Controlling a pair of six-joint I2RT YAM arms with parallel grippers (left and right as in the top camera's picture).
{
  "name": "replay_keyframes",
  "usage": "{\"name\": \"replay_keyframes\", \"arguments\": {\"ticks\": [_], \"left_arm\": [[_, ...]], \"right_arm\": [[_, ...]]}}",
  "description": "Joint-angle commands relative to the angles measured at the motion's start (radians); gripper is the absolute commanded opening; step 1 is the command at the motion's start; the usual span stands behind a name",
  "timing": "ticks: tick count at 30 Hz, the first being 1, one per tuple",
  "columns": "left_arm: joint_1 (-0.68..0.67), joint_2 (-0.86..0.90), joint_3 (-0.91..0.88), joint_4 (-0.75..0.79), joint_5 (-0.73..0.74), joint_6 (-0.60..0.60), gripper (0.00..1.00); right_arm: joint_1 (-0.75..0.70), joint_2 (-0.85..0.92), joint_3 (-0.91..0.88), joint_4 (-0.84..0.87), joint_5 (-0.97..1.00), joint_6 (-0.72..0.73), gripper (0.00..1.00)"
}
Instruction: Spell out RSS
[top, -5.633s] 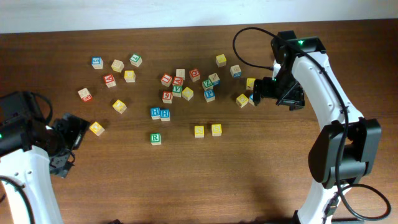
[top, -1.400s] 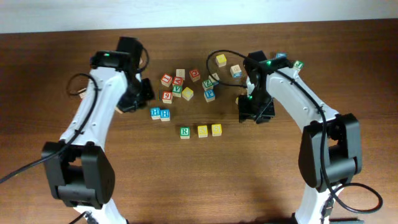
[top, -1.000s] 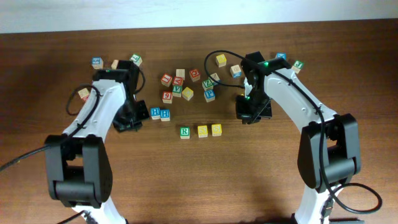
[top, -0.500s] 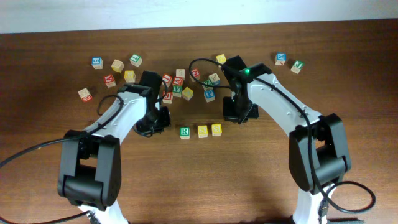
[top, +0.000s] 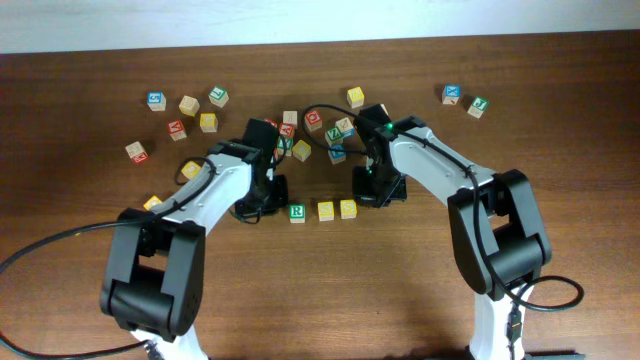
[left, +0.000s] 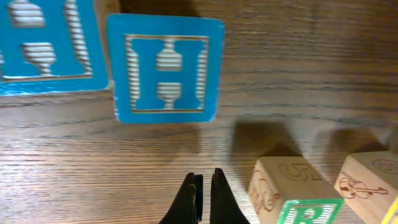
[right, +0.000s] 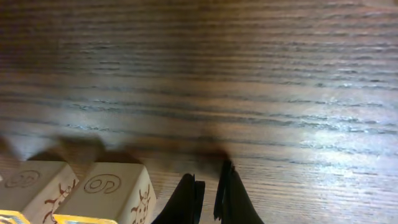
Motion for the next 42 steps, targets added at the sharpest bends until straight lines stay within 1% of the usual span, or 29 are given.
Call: {"name": "replay_keyframes", "arguments": {"ticks": [1,5,9,15,26,29,33,34,35,38,42], "left_arm": [[-0.014,0.018,-0.009,0.013,0.008,-0.027,0.0],[-0.017,0.06,-0.009,0.033,0.012,-0.03,0.0],[-0.018,0.06,-0.009,0.049,0.111,-0.029,0.0],[-0.019,0.06,-0.009,0.046,0.14,-0.03,0.0],[-0.026,0.06,-0.009,0.05,0.184,-0.039,0.0],[-0.056,0.06,-0.009,0.066,0.184,-0.045,0.0],[-0.06,0.06,-0.009,0.088,0.181,-0.06,0.0],[-0.06,0.06,-0.009,0.09,0.174,-0.06,0.0],[-0.06,0.06,-0.008,0.089,0.135,-0.06,0.0],[-0.049,0.058,-0.002,0.06,0.082,-0.06,0.0],[0.002,0.047,0.064,-0.042,0.077,-0.051,0.0]], "right_arm": [[0.001,0.009,-0.039,0.025,-0.068,0.005,0.04],[0.001,0.009,-0.051,0.041,-0.079,0.005,0.04],[0.01,0.009,-0.051,0.055,-0.119,0.005,0.04],[0.063,0.009,-0.051,0.087,-0.119,0.009,0.04],[0.08,0.009,-0.051,0.099,-0.119,0.035,0.04],[0.079,0.009,-0.051,0.099,-0.119,0.035,0.04],[0.08,0.009,-0.051,0.099,-0.119,0.035,0.04],[0.081,0.009,-0.051,0.099,-0.119,0.035,0.04],[0.08,0.009,-0.051,0.098,-0.119,0.034,0.04],[0.079,0.009,-0.051,0.094,-0.111,0.034,0.04],[0.079,0.009,-0.051,0.095,-0.107,0.034,0.04]]}}
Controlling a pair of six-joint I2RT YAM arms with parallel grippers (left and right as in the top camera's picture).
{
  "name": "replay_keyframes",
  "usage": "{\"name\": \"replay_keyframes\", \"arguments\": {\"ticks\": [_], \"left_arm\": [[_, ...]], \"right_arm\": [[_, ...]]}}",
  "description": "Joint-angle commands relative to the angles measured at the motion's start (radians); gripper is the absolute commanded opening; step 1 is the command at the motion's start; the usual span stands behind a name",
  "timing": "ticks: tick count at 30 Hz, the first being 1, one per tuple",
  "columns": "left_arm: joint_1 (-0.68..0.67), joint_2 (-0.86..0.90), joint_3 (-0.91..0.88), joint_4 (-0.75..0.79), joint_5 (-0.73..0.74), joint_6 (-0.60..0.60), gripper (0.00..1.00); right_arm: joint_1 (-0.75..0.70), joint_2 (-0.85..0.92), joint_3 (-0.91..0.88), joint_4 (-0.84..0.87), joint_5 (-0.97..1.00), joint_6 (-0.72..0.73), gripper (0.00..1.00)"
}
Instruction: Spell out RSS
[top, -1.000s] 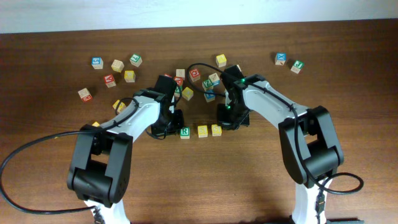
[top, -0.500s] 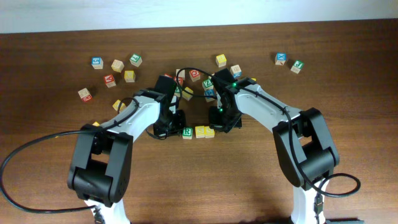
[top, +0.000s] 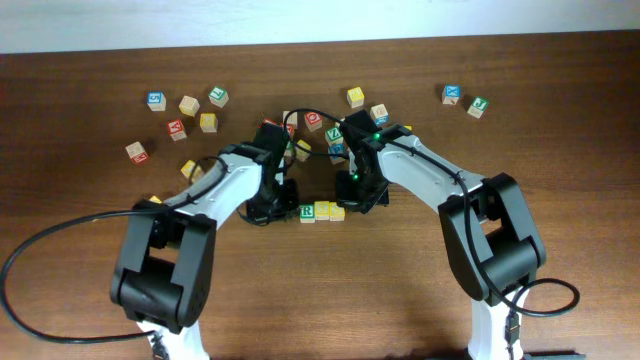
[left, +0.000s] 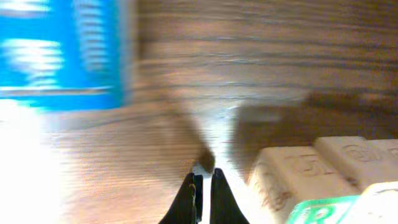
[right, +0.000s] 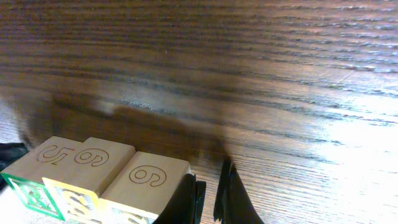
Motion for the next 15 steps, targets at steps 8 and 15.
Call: {"name": "replay_keyframes", "arguments": {"ticks": [8,15], "left_arm": [[0.096,-0.328,0.061,-0.111,-0.164,0.036,0.06],[0.322,-0.388,0.061,-0.227,-0.186,-0.04,0.98]], "right_arm": [[0.014,0.005,0.055,-0.115,0.224,0.008,0.04],[0.018,-0.002,0.333,-0.217,0.146,-0.048,0.04]]}}
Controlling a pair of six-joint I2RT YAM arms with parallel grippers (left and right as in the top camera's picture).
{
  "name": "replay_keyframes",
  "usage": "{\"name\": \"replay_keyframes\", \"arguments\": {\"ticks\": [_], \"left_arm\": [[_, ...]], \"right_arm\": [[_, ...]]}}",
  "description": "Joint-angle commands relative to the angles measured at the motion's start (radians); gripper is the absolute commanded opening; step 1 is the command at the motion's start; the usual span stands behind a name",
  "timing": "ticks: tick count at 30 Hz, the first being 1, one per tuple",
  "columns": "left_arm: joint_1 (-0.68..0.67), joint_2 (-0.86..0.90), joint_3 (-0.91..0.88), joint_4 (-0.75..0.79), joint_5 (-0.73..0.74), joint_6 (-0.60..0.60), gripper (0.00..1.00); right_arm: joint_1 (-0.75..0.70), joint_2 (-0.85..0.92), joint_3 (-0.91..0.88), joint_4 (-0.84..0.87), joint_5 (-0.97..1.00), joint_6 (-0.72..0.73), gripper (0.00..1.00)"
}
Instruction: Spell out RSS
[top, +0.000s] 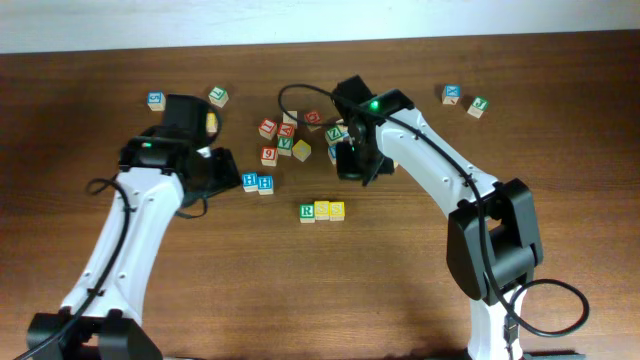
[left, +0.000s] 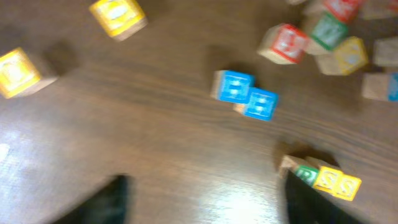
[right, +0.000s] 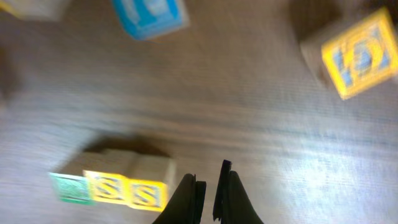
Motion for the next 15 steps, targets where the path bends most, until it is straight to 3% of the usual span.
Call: {"name": "replay_keyframes", "arguments": {"ticks": [1,4,7,15], "left_arm": [[0.117,-0.001,0.003,-0.048,0.017,-0.05,0.99],[0.235,-0.001,0.003,-0.088,0.022,-0.05,0.99],[0.34,0.0,0.003,-0.124,0.023,-0.05,0.99],[0.356,-0.001,0.003,-0.125,0.023,-0.05,0.99]], "right_arm": [[0.014,-0.009,0.024,0.055,-0.109,-0.013,0.04],[0.083,-0.008,0.024,0.116,-0.087,-0.012,0.04],[0.159,-0.005,0.024,0.134,0.072,0.079,0.04],[0.184,0.106,0.023,0.119,0.074,0.152,0.04]]}}
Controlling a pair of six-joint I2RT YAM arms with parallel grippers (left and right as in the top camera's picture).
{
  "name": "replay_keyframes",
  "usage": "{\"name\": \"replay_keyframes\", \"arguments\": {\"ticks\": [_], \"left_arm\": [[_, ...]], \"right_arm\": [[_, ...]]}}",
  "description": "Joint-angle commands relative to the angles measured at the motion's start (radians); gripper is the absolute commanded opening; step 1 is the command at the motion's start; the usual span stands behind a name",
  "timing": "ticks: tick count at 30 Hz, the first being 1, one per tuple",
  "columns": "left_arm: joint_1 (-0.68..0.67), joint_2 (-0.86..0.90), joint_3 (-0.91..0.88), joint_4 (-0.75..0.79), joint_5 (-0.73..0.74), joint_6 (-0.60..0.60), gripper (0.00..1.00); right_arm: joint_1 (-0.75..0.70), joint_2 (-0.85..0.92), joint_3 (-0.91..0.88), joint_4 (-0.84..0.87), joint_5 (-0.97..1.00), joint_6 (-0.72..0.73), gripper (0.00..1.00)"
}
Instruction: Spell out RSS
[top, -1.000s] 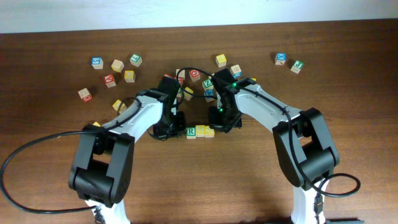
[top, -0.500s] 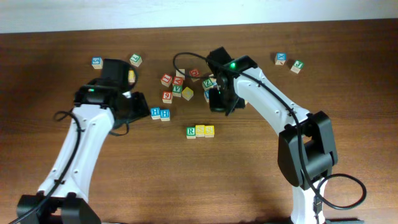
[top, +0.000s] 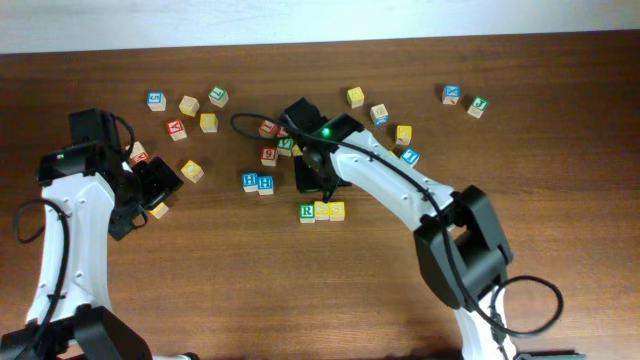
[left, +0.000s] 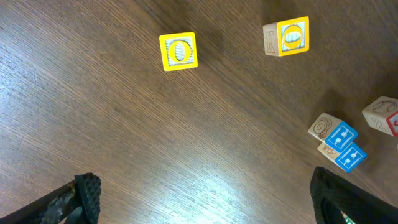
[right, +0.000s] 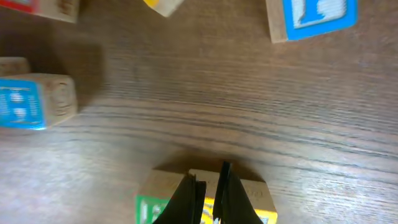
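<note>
Three blocks lie touching in a row mid-table: a green R, a yellow S and a second yellow S. My right gripper is shut and empty, hanging just behind and above this row; in the right wrist view its tips overlap the green R and the first yellow S. My left gripper is wide open and empty, far off at the table's left.
Two blue H blocks sit left of the row. Several loose letter blocks are scattered along the back, with two more at the far right. A yellow O block and another yellow block lie ahead of the left gripper.
The left gripper has drawn further left, away from the H blocks, still open. The right gripper has moved left and nearer, from behind the last S to just behind the R.
Both grippers were shut at table level, one at each end of a loosely spaced R, S, S. Then the three blocks stood pressed together between them. Then both arms were raised and apart, the left open. Now the row stays closed up.
</note>
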Motion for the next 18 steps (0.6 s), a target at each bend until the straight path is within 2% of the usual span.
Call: {"name": "replay_keyframes", "arguments": {"ticks": [1,18], "left_arm": [[0.002,0.0,0.003,-0.003,0.003,-0.012,0.99],[0.002,0.0,0.003,-0.003,0.003,-0.013,0.99]], "right_arm": [[0.0,0.046,0.013,-0.004,-0.014,0.019,0.04],[-0.002,0.055,0.013,-0.023,-0.064,0.019,0.04]]}}
